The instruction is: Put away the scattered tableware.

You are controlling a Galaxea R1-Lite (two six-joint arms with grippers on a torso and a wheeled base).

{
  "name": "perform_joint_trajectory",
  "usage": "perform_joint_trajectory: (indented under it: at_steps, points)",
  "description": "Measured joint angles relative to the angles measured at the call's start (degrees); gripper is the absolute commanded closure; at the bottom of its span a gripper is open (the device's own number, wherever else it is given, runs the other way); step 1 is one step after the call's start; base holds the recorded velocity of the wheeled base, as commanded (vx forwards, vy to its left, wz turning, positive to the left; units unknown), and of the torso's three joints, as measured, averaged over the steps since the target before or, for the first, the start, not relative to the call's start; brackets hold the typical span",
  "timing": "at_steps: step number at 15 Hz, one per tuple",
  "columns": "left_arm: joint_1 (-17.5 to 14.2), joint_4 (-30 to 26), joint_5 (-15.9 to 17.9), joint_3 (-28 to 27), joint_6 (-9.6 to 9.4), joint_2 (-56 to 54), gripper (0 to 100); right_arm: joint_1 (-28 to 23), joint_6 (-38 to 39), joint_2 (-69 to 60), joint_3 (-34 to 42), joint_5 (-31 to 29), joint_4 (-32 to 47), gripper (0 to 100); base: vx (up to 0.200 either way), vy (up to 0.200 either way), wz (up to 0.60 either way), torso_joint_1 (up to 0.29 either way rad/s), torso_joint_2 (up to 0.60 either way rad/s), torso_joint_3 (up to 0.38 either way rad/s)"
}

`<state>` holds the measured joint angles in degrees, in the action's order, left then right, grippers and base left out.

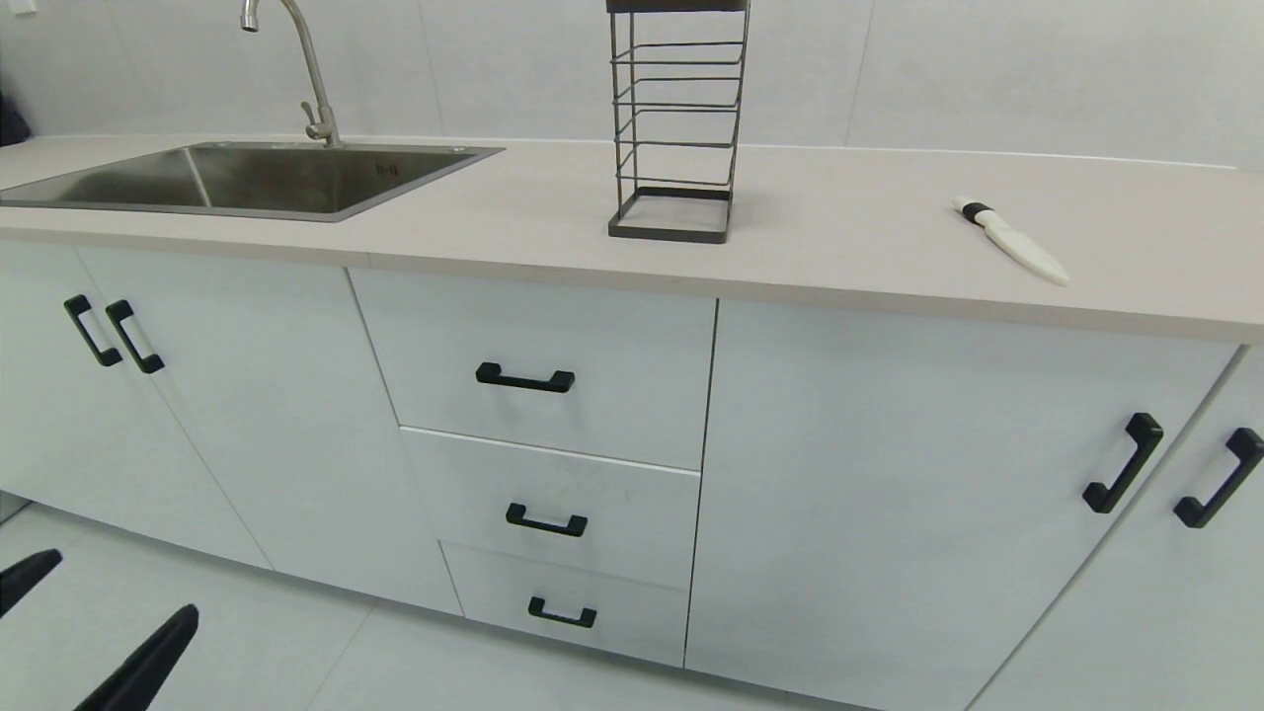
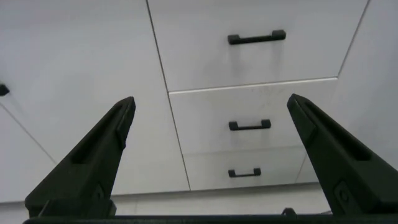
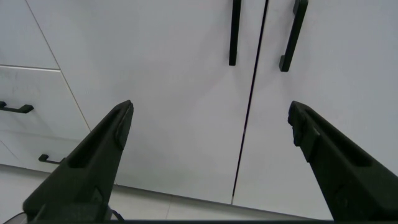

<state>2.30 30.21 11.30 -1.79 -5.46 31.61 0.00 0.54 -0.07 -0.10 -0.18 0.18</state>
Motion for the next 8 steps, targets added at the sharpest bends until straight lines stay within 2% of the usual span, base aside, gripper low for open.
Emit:
perform_joint_trajectory:
  at_steps: [2, 6, 8]
  points:
    - [-0.71, -8.64, 0.00, -0.38, 0.00, -7.58, 0, 0.00, 0.00, 0.00, 0.00, 0.00, 0.00, 0, 0.000, 0.000, 0.00, 0.000, 0.00, 0.000]
    - [-2.33, -19.63, 0.00, 1.39, 0.00, -19.05, 0, 0.00, 0.00, 0.00, 0.00, 0.00, 0.00, 0, 0.000, 0.000, 0.00, 0.000, 0.00, 0.000]
    - [-2.40, -28.29, -0.66, 1.52, -0.01, -25.42, 0, 0.00, 0.00, 0.00, 0.00, 0.00, -0.02, 0, 0.000, 0.000, 0.00, 0.000, 0.00, 0.000]
